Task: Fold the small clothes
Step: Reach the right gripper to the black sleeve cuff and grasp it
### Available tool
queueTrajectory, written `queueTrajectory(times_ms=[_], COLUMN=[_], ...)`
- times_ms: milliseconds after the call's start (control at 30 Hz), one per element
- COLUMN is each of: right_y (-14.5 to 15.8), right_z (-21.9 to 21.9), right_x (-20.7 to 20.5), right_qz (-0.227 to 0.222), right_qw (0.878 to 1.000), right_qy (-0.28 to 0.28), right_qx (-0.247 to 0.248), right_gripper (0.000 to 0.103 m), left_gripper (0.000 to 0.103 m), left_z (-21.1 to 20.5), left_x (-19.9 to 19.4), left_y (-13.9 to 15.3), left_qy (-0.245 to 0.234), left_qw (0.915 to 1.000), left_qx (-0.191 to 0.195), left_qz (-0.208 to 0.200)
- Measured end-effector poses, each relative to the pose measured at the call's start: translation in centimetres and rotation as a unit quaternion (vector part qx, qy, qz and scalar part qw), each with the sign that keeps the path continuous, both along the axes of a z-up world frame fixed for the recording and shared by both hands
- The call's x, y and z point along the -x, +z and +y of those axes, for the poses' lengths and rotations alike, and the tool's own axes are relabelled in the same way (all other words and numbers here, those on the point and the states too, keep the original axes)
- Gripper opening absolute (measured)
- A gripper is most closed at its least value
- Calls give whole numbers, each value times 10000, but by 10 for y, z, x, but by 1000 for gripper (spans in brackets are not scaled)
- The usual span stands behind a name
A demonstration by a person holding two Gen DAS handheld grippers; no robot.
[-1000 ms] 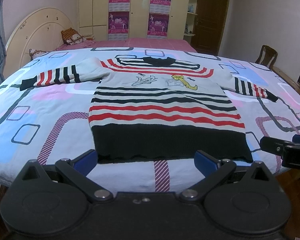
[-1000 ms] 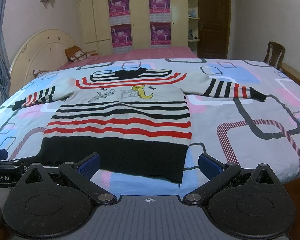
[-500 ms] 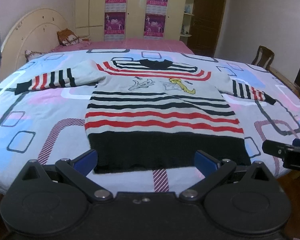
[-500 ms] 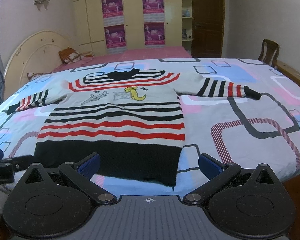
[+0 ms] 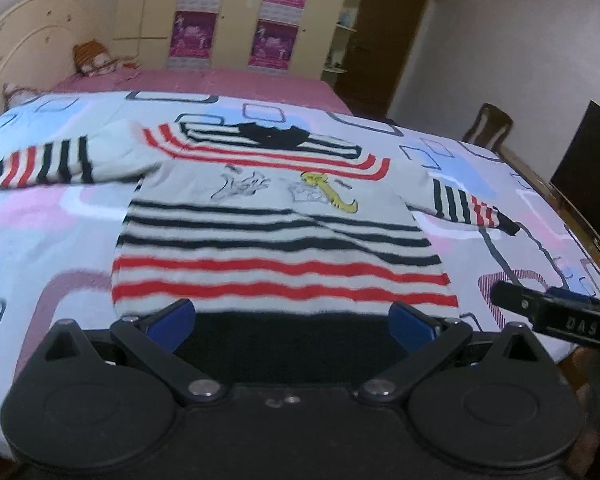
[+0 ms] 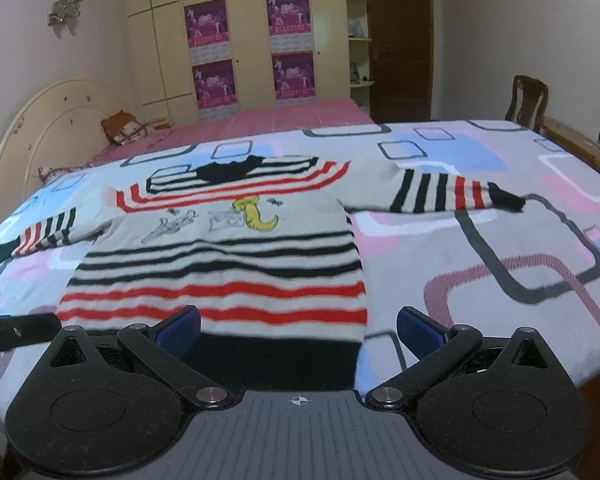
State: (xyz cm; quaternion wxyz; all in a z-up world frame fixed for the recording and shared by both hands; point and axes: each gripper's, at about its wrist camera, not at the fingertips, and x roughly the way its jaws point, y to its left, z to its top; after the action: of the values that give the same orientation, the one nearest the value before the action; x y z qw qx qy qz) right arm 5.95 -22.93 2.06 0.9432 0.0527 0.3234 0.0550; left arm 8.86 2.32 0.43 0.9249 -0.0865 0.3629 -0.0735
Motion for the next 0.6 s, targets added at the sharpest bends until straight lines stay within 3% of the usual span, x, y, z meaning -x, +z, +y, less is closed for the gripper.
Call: queueTrajectory(times_ms=[200, 367, 500, 600], right_y=[3, 3, 1, -2], right_z=[11, 12, -8, -36], right_x=[-35, -60, -79, -92], right_qz=[-97, -151, -122, -148], right_qw=[9999, 9995, 9976, 9950], right_qy=[-33, -277, -674, -900], right_qx=[-78, -46, -94, -412], right_gripper=[103, 103, 103, 103], left_gripper=[103, 103, 101, 92], left_z=[15, 21, 17, 11], left_x=[-34, -61, -83, -104], left_y=[2, 4, 0, -10], left_qy=[36, 90, -9, -135], left_qw=[9998, 9998, 9999, 9997], left_qx=[145, -28, -10, 196], left_qz=[-114, -196, -124, -11])
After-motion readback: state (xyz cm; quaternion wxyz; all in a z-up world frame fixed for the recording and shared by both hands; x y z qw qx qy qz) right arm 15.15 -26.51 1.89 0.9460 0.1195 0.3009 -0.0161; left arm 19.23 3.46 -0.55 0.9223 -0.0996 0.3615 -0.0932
